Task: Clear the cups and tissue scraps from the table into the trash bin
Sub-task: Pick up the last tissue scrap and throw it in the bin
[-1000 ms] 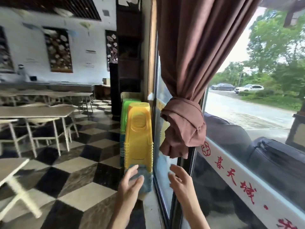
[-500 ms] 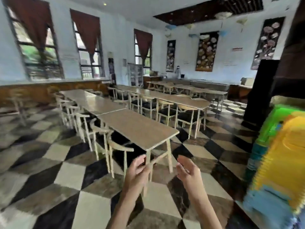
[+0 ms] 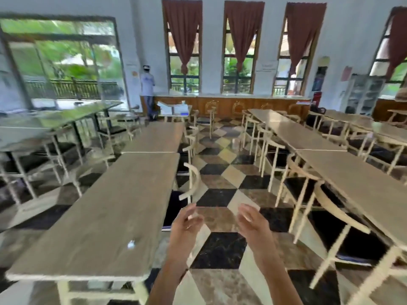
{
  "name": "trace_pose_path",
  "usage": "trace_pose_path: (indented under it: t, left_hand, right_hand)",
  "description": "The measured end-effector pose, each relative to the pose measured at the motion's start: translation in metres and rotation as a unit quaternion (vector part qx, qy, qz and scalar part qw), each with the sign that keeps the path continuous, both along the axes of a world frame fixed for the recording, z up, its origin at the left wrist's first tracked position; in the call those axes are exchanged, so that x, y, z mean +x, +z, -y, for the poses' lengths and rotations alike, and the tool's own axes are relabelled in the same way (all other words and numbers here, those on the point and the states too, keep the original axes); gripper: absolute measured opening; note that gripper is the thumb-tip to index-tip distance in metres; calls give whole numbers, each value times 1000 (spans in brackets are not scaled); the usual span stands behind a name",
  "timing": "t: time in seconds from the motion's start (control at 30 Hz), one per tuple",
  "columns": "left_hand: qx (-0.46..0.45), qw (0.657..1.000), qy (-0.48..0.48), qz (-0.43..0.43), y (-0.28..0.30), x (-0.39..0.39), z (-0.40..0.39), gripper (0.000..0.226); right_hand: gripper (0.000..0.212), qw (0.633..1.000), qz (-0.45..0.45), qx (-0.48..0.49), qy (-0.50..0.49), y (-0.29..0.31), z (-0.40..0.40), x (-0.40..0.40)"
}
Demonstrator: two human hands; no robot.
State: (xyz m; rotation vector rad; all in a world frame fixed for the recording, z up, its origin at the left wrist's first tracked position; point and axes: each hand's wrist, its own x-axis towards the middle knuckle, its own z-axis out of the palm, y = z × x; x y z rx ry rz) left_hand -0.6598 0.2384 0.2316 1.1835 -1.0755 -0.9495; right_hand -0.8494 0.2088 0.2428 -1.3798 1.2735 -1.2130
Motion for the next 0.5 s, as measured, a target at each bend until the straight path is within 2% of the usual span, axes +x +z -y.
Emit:
trace_pose_path:
  t: [0.17,0.33,0.43,0.5]
  left_hand:
    - [26,993,113,10,-16,86,13,39]
    - [68,977,200,16,-39,153,45,36]
    - [91,964,248,6,-54,184,67,36]
    - [114,957,269,0,-66,200,79,38]
  right_hand:
    - [36,995,11,34,95,-17,50,101]
    - [23,978,33,59,199,-41,107,184]
    - [37,966,27,86,240,-59,145,226]
    - [39,960,24,111,257,-73,163,249]
